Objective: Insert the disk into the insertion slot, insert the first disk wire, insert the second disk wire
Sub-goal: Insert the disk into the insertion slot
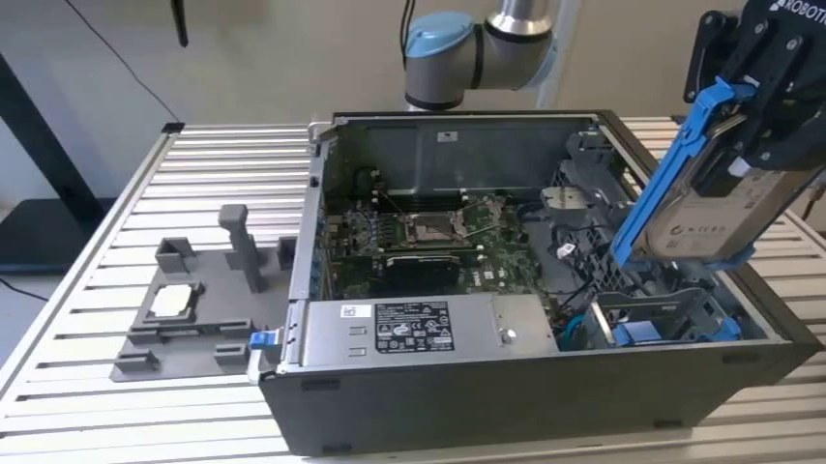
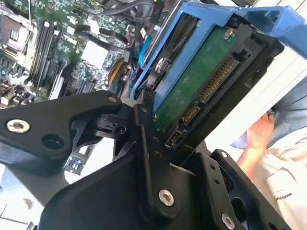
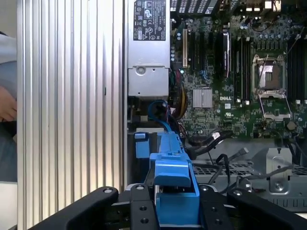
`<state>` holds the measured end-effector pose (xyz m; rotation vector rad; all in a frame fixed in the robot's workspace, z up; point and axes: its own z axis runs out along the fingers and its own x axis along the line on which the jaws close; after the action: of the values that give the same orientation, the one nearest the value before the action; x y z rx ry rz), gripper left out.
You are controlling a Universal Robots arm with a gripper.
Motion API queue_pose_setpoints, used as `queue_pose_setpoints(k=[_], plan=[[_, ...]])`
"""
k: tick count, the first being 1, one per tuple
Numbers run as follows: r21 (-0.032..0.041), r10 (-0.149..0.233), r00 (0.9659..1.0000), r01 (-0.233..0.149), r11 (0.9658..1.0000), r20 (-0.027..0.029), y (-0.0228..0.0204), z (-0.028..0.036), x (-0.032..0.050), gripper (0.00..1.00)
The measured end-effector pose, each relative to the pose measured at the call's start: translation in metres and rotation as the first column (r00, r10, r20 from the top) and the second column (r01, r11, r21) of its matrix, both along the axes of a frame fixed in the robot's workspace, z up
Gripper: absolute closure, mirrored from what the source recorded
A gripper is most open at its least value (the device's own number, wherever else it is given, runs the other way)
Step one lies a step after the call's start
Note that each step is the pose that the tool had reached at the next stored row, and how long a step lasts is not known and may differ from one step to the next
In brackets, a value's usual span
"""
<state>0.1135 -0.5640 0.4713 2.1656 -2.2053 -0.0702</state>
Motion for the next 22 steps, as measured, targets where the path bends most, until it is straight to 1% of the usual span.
queue_pose_setpoints(k=[3, 10, 22], plan=[[-0.0001, 0.000, 1.0000, 0.000, 1.0000, -0.0001, -0.0016, -0.0039, 0.0005, 0.67], [-0.0002, 0.001, 1.0000, -0.001, 1.0000, -0.0001, -0.0071, -0.0139, 0.0018, 0.67], [0.0000, 0.011, 0.9999, -0.011, 0.9999, 0.0019, -0.0104, -0.0305, 0.0036, 0.67]])
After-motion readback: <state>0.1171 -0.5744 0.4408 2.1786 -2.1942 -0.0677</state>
